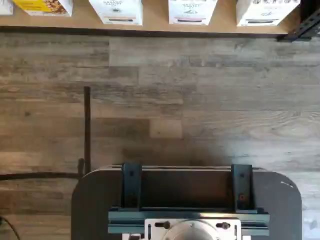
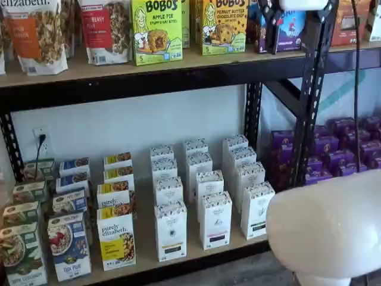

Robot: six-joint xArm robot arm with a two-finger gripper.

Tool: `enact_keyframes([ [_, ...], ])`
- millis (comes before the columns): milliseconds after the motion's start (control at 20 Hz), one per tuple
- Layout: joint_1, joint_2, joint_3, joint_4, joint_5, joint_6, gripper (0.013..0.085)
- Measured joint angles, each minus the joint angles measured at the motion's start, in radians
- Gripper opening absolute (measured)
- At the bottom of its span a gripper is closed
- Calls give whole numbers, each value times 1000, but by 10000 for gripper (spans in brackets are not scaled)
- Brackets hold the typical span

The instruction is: Pick up the white box with a yellow strip in the middle, on the bottom shelf, the fourth box from the left

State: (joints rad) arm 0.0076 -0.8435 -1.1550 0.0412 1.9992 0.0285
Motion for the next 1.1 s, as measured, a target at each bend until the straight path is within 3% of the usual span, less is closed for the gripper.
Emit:
enact_keyframes([
  [500, 14, 2, 26, -23, -24, 4, 850],
  [1100, 60, 6, 228, -8, -255, 52, 850],
])
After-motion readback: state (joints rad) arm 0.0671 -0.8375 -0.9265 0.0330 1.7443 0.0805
